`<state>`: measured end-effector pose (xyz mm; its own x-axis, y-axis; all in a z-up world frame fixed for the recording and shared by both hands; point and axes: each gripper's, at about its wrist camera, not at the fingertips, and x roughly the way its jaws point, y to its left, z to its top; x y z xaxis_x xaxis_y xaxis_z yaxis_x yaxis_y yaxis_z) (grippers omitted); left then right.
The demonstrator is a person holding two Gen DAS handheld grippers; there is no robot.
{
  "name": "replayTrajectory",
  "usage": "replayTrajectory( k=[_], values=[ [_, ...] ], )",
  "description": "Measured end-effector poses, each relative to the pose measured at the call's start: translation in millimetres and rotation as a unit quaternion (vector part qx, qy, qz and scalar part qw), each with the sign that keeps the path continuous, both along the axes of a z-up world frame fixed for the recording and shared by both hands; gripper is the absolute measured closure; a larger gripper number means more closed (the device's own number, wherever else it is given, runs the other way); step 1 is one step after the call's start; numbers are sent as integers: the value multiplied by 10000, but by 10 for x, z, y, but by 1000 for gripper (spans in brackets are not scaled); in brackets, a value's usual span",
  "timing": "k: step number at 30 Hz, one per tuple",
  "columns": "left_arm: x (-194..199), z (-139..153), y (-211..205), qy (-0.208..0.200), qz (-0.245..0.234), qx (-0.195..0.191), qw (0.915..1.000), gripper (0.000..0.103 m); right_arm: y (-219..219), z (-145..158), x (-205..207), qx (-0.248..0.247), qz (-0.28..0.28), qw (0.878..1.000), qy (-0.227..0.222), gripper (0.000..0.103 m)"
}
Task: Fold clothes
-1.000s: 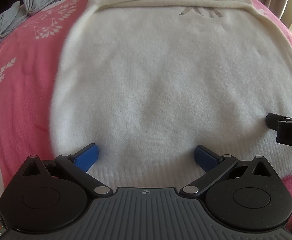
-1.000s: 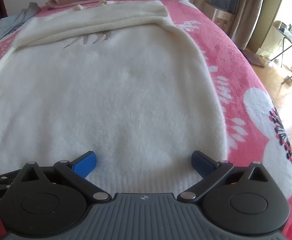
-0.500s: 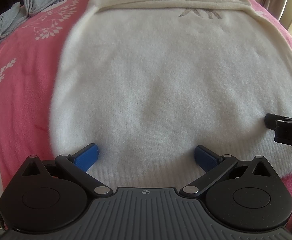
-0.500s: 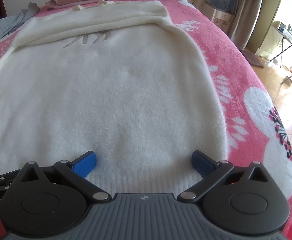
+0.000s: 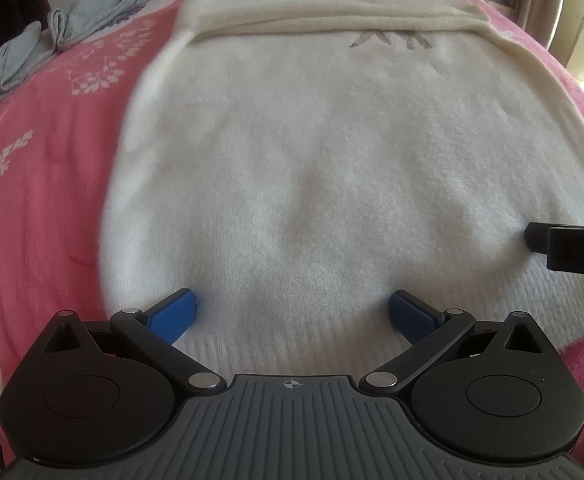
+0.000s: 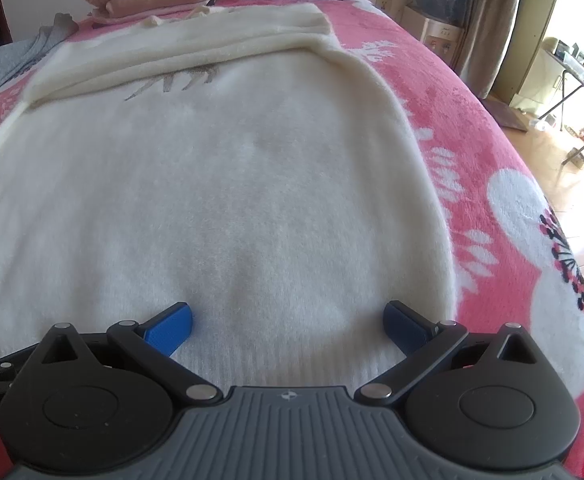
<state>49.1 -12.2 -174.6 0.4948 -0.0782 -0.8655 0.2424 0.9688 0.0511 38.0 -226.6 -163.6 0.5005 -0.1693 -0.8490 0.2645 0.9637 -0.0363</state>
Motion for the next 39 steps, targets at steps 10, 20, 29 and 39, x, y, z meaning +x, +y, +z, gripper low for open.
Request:
replayTrajectory(
  k=[10,20,29,39],
  values=[
    [11,9,-4,80,43,-2,10000,0,-1,-14,-42,5,-30,9999,-123,0],
    [57,30,32,120,3,-45,9999,0,-14,-19,-55,45,-20,9999,-147,0],
    [12,10,47,19,-63,-135,9999,0,-19,-24,-81,63,20,9997,-232,0],
    [23,11,11,61,-119,-74,9999,0,-57,0,-53,154,32,9998,-151,0]
  ],
)
